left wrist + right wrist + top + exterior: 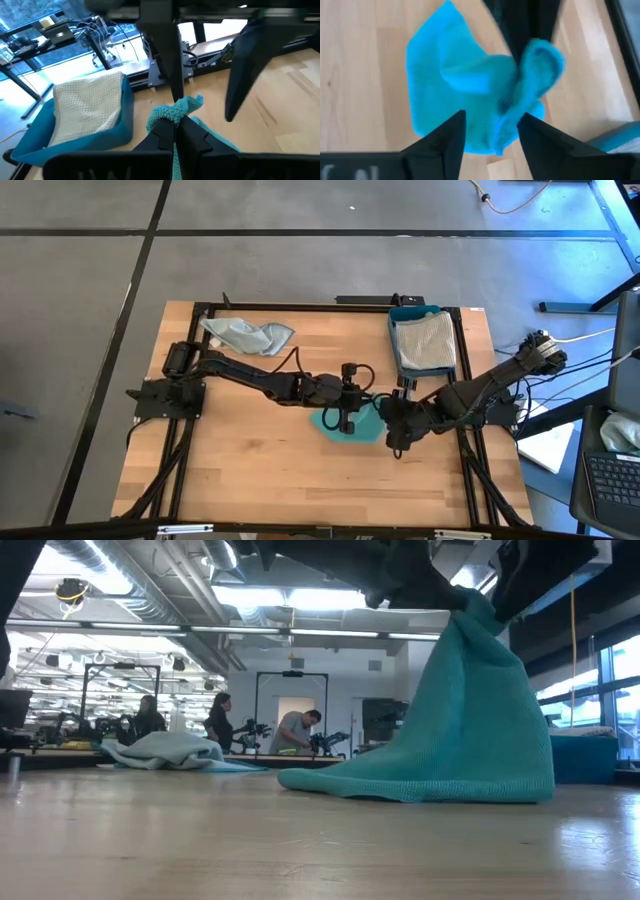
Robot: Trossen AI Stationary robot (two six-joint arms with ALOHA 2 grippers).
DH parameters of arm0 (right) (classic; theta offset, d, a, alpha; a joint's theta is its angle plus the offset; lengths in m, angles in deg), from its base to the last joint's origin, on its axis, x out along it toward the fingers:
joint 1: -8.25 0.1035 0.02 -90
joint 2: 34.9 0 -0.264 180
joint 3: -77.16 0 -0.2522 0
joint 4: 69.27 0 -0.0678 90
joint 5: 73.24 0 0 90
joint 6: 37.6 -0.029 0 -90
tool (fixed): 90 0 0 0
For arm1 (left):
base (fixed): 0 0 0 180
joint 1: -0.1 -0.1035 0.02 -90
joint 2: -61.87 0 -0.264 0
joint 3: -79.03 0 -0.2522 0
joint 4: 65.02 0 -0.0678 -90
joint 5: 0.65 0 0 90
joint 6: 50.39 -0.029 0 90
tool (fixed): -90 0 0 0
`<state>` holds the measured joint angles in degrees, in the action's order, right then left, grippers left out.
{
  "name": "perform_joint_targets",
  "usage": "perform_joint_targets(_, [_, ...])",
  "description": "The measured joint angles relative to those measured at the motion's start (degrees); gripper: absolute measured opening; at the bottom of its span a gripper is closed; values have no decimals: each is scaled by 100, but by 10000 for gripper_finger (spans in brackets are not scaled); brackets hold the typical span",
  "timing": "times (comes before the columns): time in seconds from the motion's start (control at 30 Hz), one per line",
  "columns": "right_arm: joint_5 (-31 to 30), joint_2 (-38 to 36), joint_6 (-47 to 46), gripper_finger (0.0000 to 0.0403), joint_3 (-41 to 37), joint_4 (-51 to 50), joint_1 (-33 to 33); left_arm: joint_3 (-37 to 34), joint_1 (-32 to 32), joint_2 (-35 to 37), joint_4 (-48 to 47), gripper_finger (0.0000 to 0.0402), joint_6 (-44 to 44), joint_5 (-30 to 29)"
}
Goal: Fold microfiber towels
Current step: Fold the blue microfiber cloth
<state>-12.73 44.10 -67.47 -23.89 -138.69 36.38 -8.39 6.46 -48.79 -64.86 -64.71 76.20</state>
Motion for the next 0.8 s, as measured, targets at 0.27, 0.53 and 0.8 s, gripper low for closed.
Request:
perform_joint_targets(0.27, [-829,0,11,219,0,-112,101,0,51,5,77,0,3,63])
perform_joint_targets(0.53, [-929,131,40,177,0,-412,99,1,120,211,23,0,-21,60])
perform_joint_targets(0.8, [-995,209,322,108,0,-452,107,4,128,215,-190,0,-18,-5])
